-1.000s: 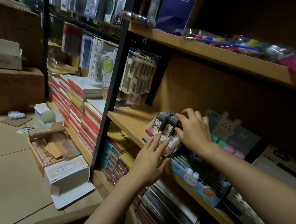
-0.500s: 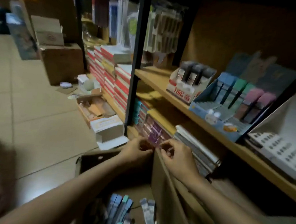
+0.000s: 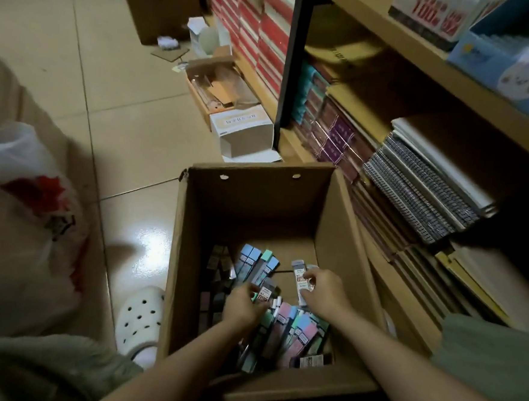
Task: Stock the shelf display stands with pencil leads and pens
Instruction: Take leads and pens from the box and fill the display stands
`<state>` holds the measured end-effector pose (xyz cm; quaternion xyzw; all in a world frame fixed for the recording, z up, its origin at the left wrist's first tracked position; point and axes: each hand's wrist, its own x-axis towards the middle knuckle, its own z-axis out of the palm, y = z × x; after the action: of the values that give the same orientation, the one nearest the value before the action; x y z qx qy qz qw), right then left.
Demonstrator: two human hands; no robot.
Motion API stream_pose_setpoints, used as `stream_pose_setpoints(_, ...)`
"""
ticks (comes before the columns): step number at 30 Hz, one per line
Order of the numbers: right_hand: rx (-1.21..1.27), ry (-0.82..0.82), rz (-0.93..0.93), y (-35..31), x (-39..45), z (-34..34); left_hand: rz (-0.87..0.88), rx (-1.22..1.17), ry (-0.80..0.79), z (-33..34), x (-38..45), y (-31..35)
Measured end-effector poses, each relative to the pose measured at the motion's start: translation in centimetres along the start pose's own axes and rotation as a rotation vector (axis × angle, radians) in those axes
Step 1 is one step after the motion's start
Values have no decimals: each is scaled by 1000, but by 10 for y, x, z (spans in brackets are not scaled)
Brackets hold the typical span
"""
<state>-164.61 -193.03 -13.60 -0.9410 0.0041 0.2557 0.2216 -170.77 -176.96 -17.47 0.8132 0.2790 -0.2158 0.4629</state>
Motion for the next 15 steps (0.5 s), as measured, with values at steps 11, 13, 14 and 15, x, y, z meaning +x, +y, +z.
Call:
stream_pose_setpoints(11, -180, 8, 127, 10, 30, 52, 108, 199, 213, 26, 34, -18)
stream_pose_setpoints(13, -228, 5, 122, 11, 34, 53, 95, 173, 212, 28, 38, -19)
stream_pose_setpoints(14, -246, 2, 117, 12, 35, 53, 84, 161, 212, 29, 40, -19)
stream_pose_setpoints(15, -257, -1, 113, 12, 37, 54, 75, 149, 216, 30, 40, -18)
